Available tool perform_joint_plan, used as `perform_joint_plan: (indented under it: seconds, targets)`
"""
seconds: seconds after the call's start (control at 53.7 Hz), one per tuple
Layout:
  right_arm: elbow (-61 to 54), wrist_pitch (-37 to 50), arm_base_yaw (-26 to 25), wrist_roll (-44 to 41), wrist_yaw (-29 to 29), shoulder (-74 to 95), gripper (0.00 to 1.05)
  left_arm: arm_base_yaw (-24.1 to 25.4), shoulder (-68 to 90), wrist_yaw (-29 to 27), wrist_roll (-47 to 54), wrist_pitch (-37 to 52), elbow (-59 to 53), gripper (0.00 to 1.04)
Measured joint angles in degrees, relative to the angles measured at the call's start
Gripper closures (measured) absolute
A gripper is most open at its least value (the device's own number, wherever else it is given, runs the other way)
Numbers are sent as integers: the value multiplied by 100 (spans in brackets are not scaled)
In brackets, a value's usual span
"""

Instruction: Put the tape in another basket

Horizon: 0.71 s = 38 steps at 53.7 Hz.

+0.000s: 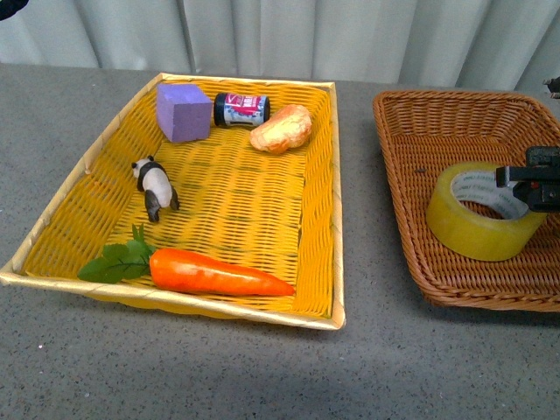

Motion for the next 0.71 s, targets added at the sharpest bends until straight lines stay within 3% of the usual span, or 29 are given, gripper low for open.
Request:
perform_joint_plan:
  seconds: [0.168,0.316,0.428,0.54,0.577,0.707]
  targets:
    - [-258,614,-61,-15,94,-391,35,-11,-271,-179,-31,422,-210,7]
    - [-531,1080,-68,-232,297,-960,7,-13,-595,-809,-125,612,-382,6]
    - [-640,1235,-68,-278,334,-1176,10,0,-686,-802,-72,682,-474,7]
    - [-686,1364,-70,-278,284,-1185,10,236,-999,914,293,1421,-1132,26]
    - [-964,2406,-68,-179,168,-1025,16,299,-1174,1272,361,1574,-1436,33]
    - [-2072,5206,44,-68,197,-951,37,476,-1676,1582,468,1840,-2225,54]
